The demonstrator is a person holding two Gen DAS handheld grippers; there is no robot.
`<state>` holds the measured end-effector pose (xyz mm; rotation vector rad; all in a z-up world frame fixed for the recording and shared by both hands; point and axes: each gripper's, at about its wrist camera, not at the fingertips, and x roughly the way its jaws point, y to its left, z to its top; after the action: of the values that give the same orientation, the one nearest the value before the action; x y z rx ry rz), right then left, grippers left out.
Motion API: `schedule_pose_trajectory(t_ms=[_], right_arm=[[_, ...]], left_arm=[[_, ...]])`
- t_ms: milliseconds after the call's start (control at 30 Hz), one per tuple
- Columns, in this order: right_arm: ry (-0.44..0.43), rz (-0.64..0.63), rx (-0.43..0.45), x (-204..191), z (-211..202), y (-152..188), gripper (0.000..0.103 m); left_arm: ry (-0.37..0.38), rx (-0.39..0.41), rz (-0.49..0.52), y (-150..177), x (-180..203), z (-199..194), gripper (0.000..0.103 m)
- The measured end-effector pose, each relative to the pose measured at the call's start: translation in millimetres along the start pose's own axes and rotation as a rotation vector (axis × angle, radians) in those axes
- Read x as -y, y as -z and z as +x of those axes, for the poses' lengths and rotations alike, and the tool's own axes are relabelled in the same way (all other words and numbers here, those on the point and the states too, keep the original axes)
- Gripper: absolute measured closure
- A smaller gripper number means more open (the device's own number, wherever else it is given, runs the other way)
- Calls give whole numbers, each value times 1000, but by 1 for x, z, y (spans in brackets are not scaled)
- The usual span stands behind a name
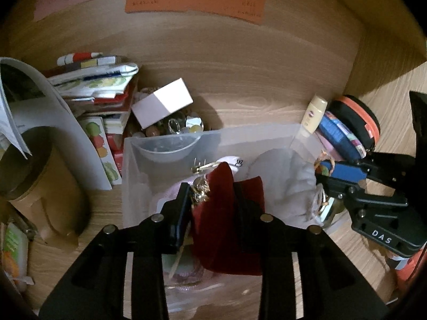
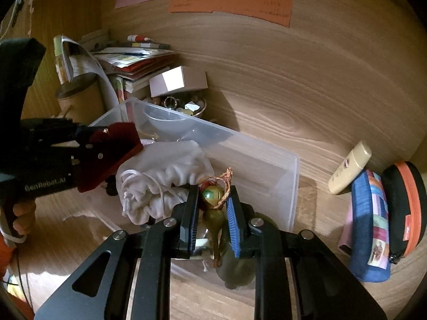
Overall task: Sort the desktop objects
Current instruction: 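Carry the red pouch and beaded ornament over the clear box, then open both grippers to drop the pouch and ornament into the box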
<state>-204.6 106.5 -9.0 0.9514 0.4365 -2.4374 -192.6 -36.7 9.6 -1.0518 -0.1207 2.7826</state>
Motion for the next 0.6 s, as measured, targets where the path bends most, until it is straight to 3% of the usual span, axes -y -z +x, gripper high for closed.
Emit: schedule_pose_trajectory(t_ms=[200,267,367,600], right_arm=[[-2,0,13,-1,-13,4,85],[3,2,17,-1,-17,6,80],[17,6,20,-1,-24,8,71],[25,20,39,-3,-41,13,65]], left_arm=[[-12,32,-2,-2,2,-11,53],[-28,50,1,-2,3,-16,47],[-21,64,2,-3,5,-23,45],[-20,85,9,0,9,-39,39]])
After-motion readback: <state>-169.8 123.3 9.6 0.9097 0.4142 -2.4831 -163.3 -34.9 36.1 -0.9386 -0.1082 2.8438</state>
